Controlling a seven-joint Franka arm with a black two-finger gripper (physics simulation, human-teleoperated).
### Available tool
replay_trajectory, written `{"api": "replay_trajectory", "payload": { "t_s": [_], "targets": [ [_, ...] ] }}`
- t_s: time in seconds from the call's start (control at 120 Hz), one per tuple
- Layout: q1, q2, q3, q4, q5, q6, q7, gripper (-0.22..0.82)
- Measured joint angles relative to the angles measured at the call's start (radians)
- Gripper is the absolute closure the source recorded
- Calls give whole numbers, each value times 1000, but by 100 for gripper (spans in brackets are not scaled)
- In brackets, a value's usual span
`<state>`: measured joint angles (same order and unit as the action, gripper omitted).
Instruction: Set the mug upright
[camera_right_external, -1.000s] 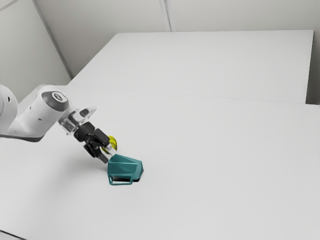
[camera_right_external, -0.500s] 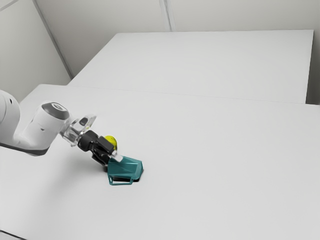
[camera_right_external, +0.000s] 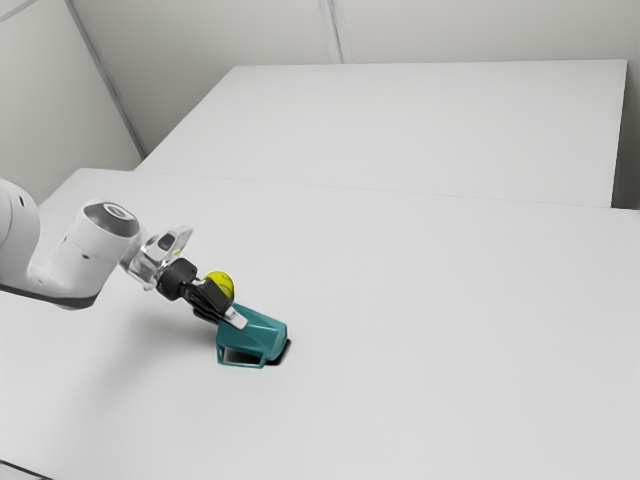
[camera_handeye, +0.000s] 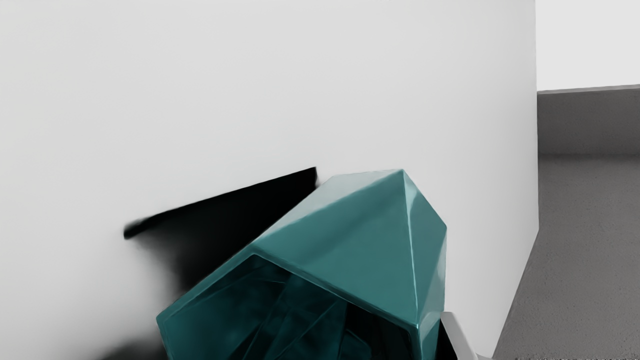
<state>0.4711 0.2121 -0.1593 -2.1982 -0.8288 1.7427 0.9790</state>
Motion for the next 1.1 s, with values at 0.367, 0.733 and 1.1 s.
{"api": "replay_trajectory", "payload": {
  "t_s": [0.367, 0.733, 1.1],
  "targets": [
    [-7, -68, -57, 12, 36, 40, 27, 78],
    [-7, -164, -259, 22, 408, 299, -70, 78],
    [-58, -185, -365, 16, 778, 426, -341, 78]
  ]
}}
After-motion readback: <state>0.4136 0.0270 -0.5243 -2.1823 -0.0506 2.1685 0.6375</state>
